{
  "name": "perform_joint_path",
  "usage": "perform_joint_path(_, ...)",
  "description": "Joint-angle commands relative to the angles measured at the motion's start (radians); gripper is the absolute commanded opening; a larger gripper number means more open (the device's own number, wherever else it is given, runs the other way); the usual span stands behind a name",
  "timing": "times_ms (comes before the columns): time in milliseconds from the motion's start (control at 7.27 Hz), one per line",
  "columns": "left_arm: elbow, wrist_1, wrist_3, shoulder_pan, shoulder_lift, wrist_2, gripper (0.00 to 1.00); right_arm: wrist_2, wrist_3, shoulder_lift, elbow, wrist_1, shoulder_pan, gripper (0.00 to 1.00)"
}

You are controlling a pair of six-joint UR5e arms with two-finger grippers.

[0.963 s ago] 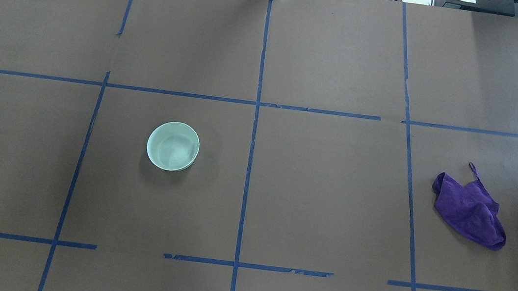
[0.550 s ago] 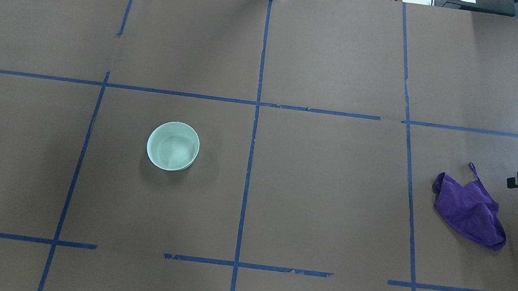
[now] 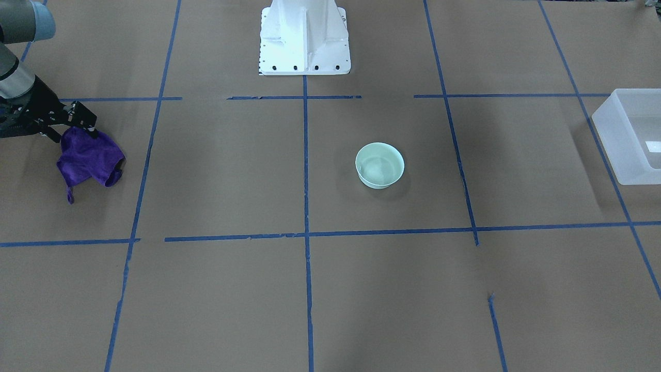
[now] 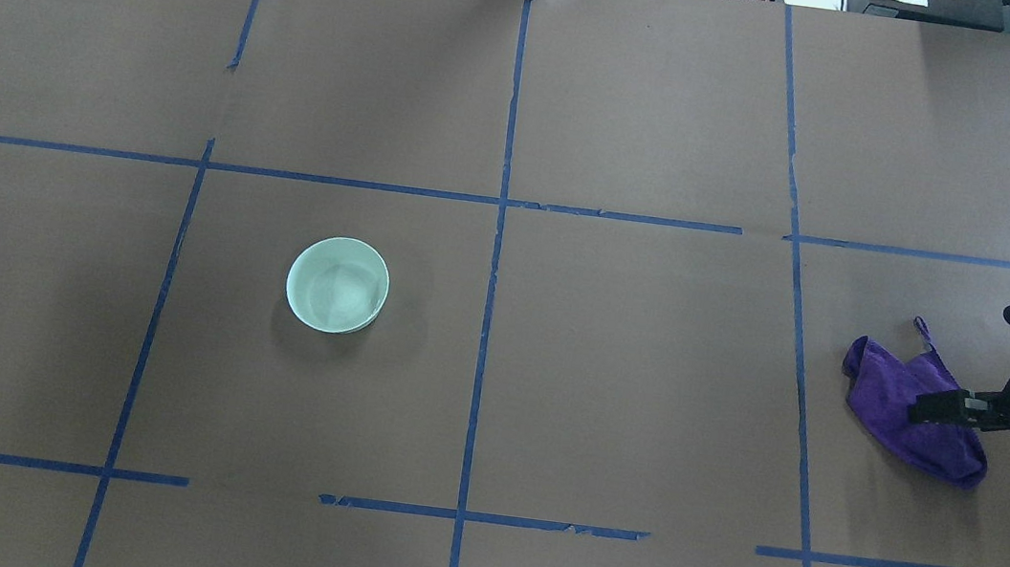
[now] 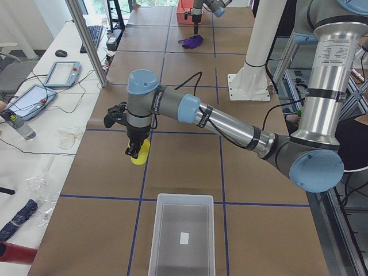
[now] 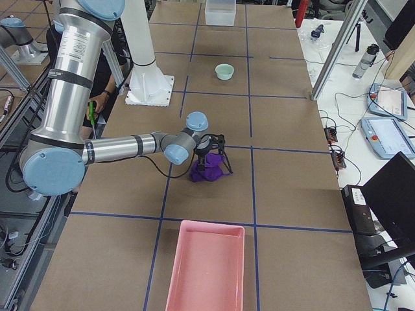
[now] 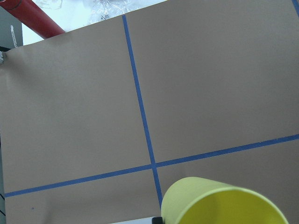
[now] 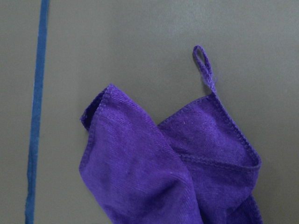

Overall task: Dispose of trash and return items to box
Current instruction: 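Lift the cup with the left gripper while the right reaches the purple cloth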

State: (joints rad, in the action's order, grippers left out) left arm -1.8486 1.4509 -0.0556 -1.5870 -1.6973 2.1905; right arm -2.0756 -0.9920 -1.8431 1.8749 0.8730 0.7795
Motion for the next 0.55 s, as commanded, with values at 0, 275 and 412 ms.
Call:
perform_joint_path(0,0.050,0.003,-0.061,-0.019,-0.005,0.000,0.00,0.017,-0.004,-0.010,-0.011,0.014,-0.034,0.85)
perform_joint_path(275,0.139,0.020,-0.148,-0.051,-0.021,0.003,0.00,0.008,-0.001,-0.001,-0.008,0.064,-0.040,0.04)
perform_joint_path(412,0.169,0.038,-0.161,-0.077,-0.019,0.002,0.00,0.006,0.003,-0.001,-0.008,0.064,-0.039,0.00)
